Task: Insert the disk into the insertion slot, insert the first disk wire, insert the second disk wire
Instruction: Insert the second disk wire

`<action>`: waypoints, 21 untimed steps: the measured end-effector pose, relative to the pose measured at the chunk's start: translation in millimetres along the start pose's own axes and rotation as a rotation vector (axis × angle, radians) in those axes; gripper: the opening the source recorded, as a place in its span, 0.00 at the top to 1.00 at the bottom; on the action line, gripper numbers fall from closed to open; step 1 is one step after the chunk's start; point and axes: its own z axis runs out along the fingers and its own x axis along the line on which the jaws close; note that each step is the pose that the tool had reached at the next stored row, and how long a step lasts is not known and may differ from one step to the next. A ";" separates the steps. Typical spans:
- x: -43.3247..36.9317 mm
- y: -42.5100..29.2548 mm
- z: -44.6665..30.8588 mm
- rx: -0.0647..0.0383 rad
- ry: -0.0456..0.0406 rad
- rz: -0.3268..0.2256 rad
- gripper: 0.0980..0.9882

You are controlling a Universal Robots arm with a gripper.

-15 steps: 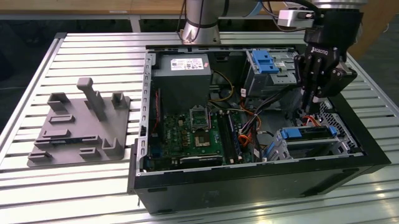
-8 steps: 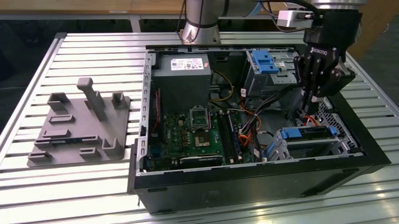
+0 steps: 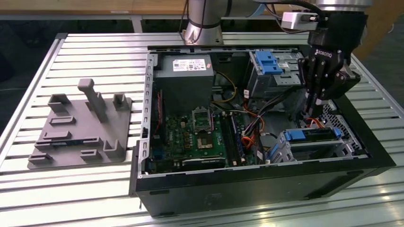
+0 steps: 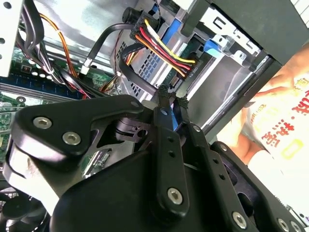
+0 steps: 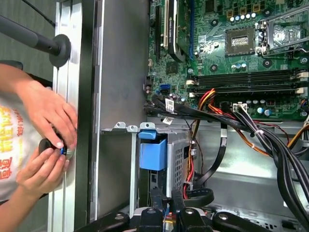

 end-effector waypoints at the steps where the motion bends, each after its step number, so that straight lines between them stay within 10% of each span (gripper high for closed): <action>1: 1.7 0.0 0.7 0.000 -0.0050 0.000 0.89; 3: 4.2 0.1 1.9 0.000 -0.0234 0.000 0.89; 7: 6.2 0.0 2.7 0.001 -0.0944 -0.002 0.89; 12: 9.8 0.0 2.9 0.002 -0.1633 -0.004 0.89; 21: 20.8 0.0 1.6 0.002 -0.2569 -0.006 0.89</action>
